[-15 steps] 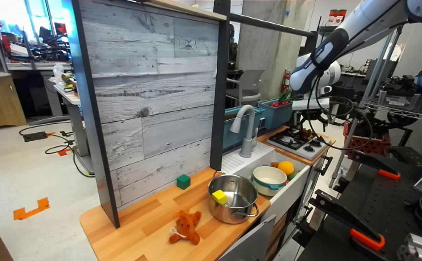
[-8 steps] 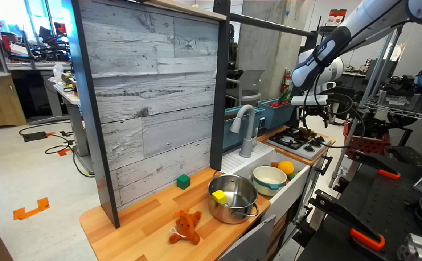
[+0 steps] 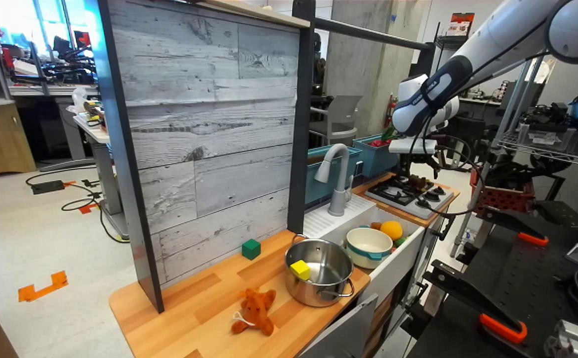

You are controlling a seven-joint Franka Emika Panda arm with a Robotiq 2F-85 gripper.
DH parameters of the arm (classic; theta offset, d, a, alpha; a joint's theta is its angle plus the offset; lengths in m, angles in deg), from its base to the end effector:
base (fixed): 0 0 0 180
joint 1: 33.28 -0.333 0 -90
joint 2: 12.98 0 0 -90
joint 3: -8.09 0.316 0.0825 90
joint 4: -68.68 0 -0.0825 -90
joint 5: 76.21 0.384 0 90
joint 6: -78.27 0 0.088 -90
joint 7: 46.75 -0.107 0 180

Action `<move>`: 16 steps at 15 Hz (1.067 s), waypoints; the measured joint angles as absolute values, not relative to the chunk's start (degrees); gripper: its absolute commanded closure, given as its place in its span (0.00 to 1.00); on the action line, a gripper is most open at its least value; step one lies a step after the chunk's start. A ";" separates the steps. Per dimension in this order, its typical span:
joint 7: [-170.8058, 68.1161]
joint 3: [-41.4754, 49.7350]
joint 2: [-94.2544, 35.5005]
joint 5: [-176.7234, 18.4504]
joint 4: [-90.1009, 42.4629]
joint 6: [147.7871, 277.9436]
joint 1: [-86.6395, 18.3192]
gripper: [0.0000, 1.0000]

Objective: Remove the toy from the stove and put it on the base top on the left

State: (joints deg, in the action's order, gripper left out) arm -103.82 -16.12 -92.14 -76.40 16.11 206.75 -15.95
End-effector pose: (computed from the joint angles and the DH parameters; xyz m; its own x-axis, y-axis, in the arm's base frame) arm 0.6513 -0.4020 0.0455 0.2124 -0.9232 0.3201 -0.9588 -0.1336 0.2508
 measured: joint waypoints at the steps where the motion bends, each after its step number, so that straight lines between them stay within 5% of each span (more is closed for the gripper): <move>1: -104.60 -16.22 -93.84 -76.68 18.14 206.39 -15.95 0.00; 3: -106.16 -16.60 -97.08 -76.93 22.06 205.37 -15.83 0.00; 5: -107.52 -16.71 -98.78 -77.68 24.08 204.87 -15.49 0.26; 9: -108.91 -16.60 -98.24 -80.67 24.09 204.87 -14.84 0.58; 15: -109.77 -15.99 -97.99 -81.85 24.91 205.02 -14.52 1.00; 16: -107.38 -14.61 -97.95 -81.85 25.22 205.33 -14.24 0.98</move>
State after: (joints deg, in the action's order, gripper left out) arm -107.38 -14.61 -97.95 -81.85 25.22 205.33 -14.24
